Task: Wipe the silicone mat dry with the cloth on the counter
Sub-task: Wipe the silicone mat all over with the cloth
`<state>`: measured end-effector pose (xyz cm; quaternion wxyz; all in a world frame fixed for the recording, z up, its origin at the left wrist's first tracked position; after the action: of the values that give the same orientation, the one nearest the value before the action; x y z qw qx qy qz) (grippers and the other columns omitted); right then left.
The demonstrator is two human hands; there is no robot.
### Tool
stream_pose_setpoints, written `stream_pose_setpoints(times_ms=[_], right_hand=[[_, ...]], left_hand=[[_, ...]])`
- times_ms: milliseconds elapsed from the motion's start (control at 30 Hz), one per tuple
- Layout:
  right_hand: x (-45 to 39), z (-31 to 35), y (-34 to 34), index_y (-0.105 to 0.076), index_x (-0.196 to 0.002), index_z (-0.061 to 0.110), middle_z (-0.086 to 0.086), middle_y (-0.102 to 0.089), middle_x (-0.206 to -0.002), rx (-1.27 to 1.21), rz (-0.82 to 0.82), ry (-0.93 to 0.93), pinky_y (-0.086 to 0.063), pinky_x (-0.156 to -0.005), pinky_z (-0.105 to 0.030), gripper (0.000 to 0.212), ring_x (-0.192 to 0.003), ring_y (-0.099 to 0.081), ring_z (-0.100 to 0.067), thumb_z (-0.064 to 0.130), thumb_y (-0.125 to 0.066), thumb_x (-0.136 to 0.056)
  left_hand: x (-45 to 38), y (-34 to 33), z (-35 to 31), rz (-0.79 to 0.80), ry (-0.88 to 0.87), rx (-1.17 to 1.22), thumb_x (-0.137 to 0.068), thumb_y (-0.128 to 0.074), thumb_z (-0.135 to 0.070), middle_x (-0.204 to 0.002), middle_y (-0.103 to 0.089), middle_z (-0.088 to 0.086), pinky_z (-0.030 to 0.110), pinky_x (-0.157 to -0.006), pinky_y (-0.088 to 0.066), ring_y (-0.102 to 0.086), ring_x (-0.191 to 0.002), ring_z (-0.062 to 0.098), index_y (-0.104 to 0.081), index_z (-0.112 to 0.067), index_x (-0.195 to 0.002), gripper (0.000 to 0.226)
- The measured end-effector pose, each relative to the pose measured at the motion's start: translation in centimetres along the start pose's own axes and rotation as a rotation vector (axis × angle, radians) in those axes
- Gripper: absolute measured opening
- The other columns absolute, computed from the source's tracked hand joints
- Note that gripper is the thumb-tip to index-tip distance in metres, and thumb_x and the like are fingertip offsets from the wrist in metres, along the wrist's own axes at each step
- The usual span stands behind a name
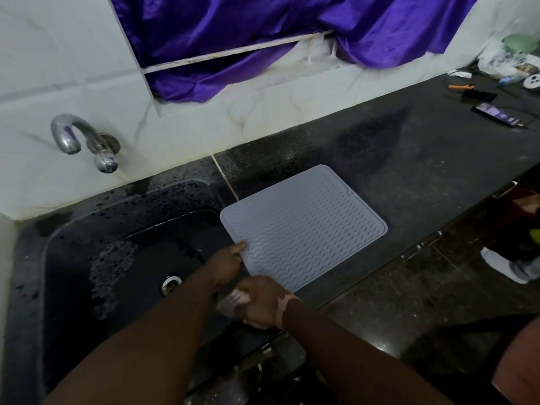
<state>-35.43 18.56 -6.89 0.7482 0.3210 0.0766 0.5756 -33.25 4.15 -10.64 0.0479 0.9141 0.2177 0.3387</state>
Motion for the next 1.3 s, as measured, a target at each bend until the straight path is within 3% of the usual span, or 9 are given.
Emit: stream_pose_setpoints(times_ms=[67, 167, 267, 367, 500, 633, 900, 1167, 1300], right_hand=[[0.4, 0.0, 0.0, -0.075, -0.093, 0.021, 0.006, -0.075, -0.088, -0.112, 0.103, 0.005, -0.057, -0.074, -0.024, 0.022, -0.080, -0.069, -0.003, 0.035, -0.078, -0.076], [0.8, -1.5, 4.0, -0.076, -0.089, 0.012, -0.006, -0.076, -0.086, -0.350, -0.260, -0.075, -0.060, -0.072, -0.038, 0.011, -0.080, -0.071, -0.021, 0.017, -0.076, -0.080], [1.3, -3.9, 7.8, -0.076, -0.081, 0.020, 0.005, -0.075, -0.076, -0.490, -0.653, -0.121, -0.056, -0.060, -0.023, 0.005, -0.069, -0.069, -0.006, 0.017, -0.077, -0.084], [1.3, -5.5, 8.9, -0.069, -0.086, 0.027, 0.014, -0.072, -0.076, -0.411, -0.795, -0.217, -0.052, -0.060, -0.014, 0.014, -0.068, -0.065, 0.002, 0.041, -0.073, -0.087], [-0.1, -4.1, 4.3, -0.071, -0.106, 0.024, 0.010, -0.072, -0.108, -0.236, -0.604, -0.122, -0.051, -0.094, -0.023, 0.015, -0.102, -0.065, -0.005, 0.026, -0.066, -0.093], [-1.7, -1.0, -0.2, -0.069, -0.083, 0.025, 0.010, -0.071, -0.080, -0.322, -0.226, -0.145, -0.057, -0.073, -0.031, 0.022, -0.076, -0.066, -0.003, 0.043, -0.065, -0.071], [-5.0, -1.6, 7.4, -0.058, -0.092, 0.024, 0.008, -0.069, -0.079, -0.484, -0.529, -0.176, -0.056, -0.062, -0.022, 0.020, -0.071, -0.066, -0.005, 0.039, -0.070, -0.089], [-10.4, -0.1, 3.4, -0.055, -0.125, 0.012, -0.016, -0.056, -0.126, 0.157, -0.275, -0.130, -0.044, -0.103, -0.039, 0.042, -0.116, -0.056, -0.032, 0.034, -0.061, -0.090], [-10.1, 0.8, 0.7, -0.064, -0.098, 0.020, -0.002, -0.069, -0.096, -0.165, -0.120, -0.178, -0.056, -0.082, -0.035, 0.012, -0.089, -0.065, -0.018, 0.030, -0.062, -0.092]], left_hand=[[-0.1, 0.6, -0.1, -0.019, 0.011, -0.020, -0.101, -0.038, 0.009, -0.154, -0.042, 0.010, 0.039, -0.121, -0.030, -0.043, -0.140, 0.024, -0.041, -0.008, -0.150, 0.052], [0.8, 0.6, -0.6, -0.020, -0.001, 0.002, -0.095, -0.031, 0.022, -0.152, -0.042, 0.018, 0.041, -0.119, -0.032, -0.044, -0.139, 0.029, -0.041, -0.002, -0.149, 0.061], [2.2, 0.2, -0.4, -0.075, -0.039, 0.059, -0.094, -0.031, 0.024, -0.147, -0.048, 0.021, 0.040, -0.114, -0.039, -0.051, -0.133, 0.032, -0.042, -0.001, -0.147, 0.060], [3.5, -0.3, 0.2, -0.150, -0.003, 0.215, -0.100, -0.038, 0.010, -0.122, -0.066, 0.010, 0.026, -0.079, -0.056, -0.065, -0.096, 0.017, -0.052, -0.015, -0.140, 0.049], [4.1, -1.1, 1.1, -0.213, 0.095, 0.421, -0.100, -0.043, -0.001, -0.102, -0.070, 0.002, 0.032, -0.074, -0.052, -0.066, -0.086, 0.019, -0.040, -0.014, -0.149, 0.051], [4.5, -0.5, 1.5, -0.250, 0.159, 0.689, -0.101, -0.042, -0.002, -0.112, -0.068, 0.020, 0.034, -0.066, -0.056, -0.069, -0.089, 0.030, -0.040, -0.006, -0.148, 0.047], [3.4, 1.1, 1.1, -0.230, 0.190, 0.744, -0.100, -0.045, -0.027, -0.135, -0.060, 0.009, 0.043, -0.104, -0.044, -0.058, -0.116, 0.026, -0.055, -0.017, -0.134, 0.036], [0.8, 0.4, 0.9, -0.169, 0.112, 1.349, -0.085, -0.030, -0.085, -0.143, -0.055, 0.016, 0.048, -0.106, -0.044, -0.057, -0.125, 0.035, -0.033, -0.011, -0.154, 0.101], [1.3, -0.4, 2.0, -0.031, 0.155, 1.561, -0.071, -0.022, -0.098, -0.130, -0.063, 0.025, 0.054, -0.099, -0.045, -0.057, -0.121, 0.042, -0.056, -0.005, -0.137, 0.119]])
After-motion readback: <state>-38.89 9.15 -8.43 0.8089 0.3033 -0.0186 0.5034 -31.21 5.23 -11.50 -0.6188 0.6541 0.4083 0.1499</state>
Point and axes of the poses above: each hand's wrist, its own x-axis away from the middle knuckle, its own y-axis out of the back of the hand, z = x × y, the point moved 4 cm from there along -x, towards the middle knuckle
